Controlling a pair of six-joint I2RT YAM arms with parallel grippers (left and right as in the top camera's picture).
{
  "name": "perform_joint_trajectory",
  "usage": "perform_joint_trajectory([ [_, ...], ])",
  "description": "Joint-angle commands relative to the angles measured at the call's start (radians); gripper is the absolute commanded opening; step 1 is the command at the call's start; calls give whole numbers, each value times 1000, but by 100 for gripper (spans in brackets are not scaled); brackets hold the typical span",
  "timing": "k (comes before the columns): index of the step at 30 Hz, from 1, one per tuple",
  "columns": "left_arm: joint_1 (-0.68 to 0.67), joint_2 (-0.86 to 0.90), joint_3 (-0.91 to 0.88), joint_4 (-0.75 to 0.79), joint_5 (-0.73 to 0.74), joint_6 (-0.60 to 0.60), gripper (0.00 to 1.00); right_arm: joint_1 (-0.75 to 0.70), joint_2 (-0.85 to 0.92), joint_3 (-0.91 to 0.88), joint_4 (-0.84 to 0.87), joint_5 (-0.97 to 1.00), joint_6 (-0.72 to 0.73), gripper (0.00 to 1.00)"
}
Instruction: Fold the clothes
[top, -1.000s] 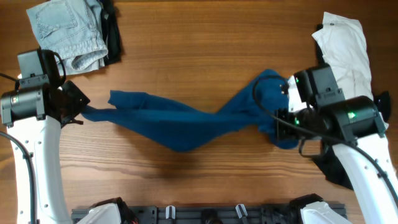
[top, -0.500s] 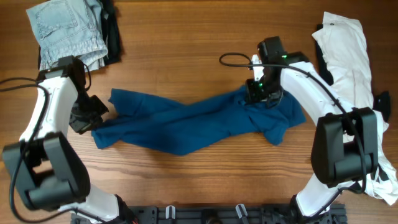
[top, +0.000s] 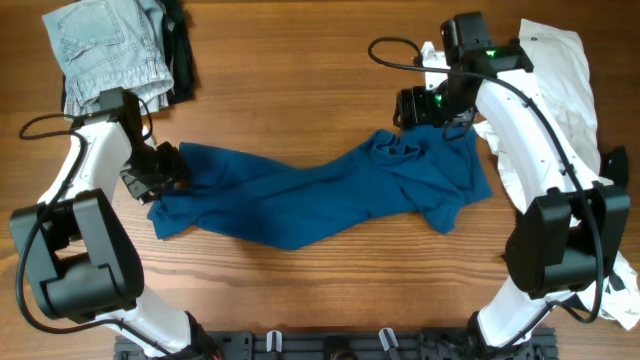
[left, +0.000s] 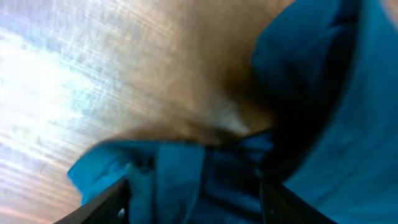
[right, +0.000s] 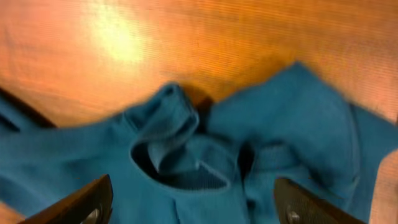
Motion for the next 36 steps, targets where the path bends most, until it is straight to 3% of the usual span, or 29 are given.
perform_joint_trajectory([
  [1,-1,6,-3,56,35,30,53,-25,2,16,-68,-13,-11,83],
  [3,-1,6,-3,85,34,30,36,-40,6,11,-117,-15,-3,84],
  [5,-1,6,-3,122,30,29,9,-42,6,-30,-134,-61,-4,83],
  [6,0,6,-3,138,30,29,4,-41,6,-61,-119,-92,12,81],
  [11,14,6,-3,169,18,18,4,-31,6,-209,43,-129,165,64],
  [17,41,6,-3,171,18,18,4,19,6,-307,276,-63,230,57],
  [19,41,6,-3,176,19,18,4,21,6,-307,325,-29,257,45],
  [22,41,6,-3,182,19,18,4,21,6,-306,330,0,255,4],
  [25,41,3,73,141,19,10,4,-3,-14,-243,293,-1,254,4],
  [31,40,-69,411,-94,19,11,4,-96,-161,-4,-1,0,173,4],
  [36,40,-198,456,-129,18,12,4,-187,-335,3,-113,0,150,4],
])
